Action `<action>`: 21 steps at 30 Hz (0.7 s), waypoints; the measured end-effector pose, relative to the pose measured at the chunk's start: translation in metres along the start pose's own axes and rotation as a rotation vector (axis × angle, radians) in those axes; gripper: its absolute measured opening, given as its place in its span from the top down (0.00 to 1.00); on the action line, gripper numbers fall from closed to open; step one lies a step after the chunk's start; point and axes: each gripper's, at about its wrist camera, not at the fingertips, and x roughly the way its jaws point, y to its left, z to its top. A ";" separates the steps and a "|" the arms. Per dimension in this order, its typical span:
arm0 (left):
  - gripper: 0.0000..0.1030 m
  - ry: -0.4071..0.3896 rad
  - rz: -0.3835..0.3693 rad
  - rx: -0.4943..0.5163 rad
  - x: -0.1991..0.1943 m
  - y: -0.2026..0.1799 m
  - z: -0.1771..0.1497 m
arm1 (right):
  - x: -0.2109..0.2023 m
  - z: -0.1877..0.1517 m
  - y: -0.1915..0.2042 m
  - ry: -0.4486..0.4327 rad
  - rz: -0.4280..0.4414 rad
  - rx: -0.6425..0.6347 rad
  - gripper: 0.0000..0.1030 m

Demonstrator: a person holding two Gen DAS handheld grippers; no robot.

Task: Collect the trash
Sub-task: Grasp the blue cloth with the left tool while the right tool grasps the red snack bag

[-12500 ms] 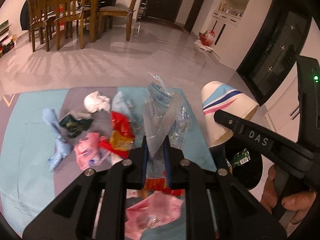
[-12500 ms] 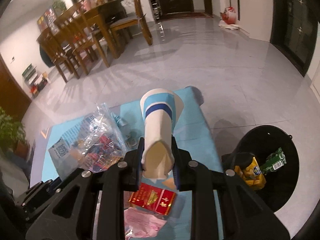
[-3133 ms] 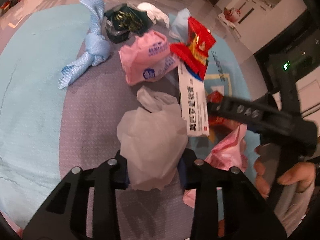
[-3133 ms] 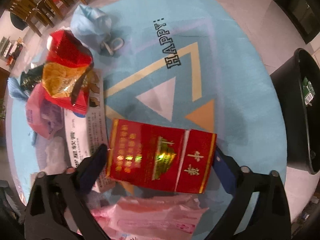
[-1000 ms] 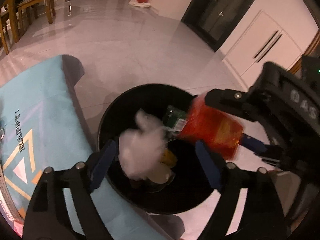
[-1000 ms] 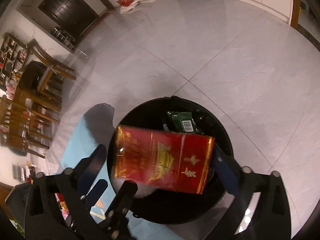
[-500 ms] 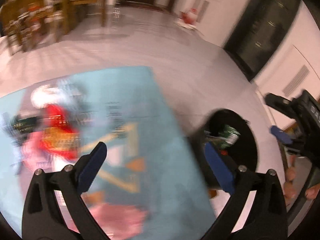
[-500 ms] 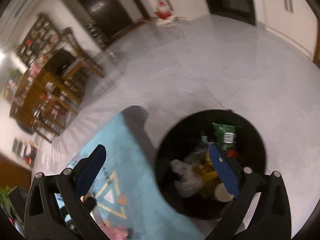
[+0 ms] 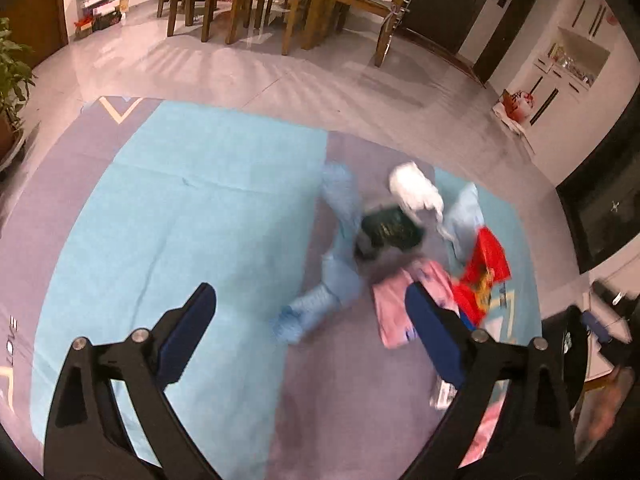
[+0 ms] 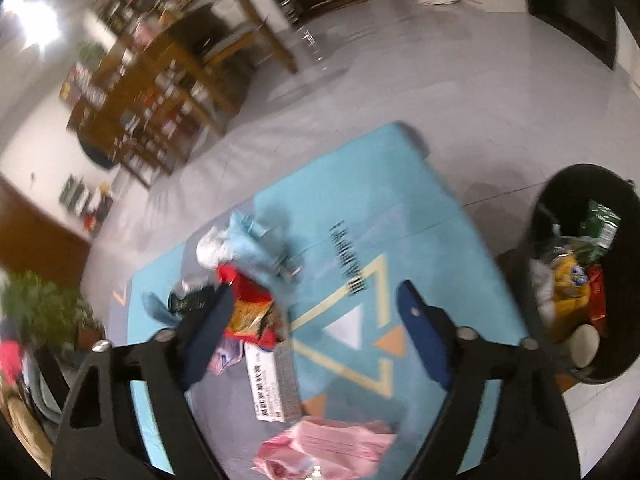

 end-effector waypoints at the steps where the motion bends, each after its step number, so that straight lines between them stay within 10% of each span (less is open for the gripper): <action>1: 0.09 -0.029 -0.028 -0.009 0.001 0.003 0.006 | 0.007 -0.002 0.010 0.016 -0.007 -0.022 0.28; 5: 0.35 0.090 -0.110 -0.113 0.029 0.011 0.002 | 0.039 -0.007 0.046 0.107 0.010 -0.118 0.33; 21: 0.39 0.070 -0.083 -0.014 0.074 -0.020 0.003 | 0.135 -0.007 0.080 0.212 -0.100 -0.233 0.53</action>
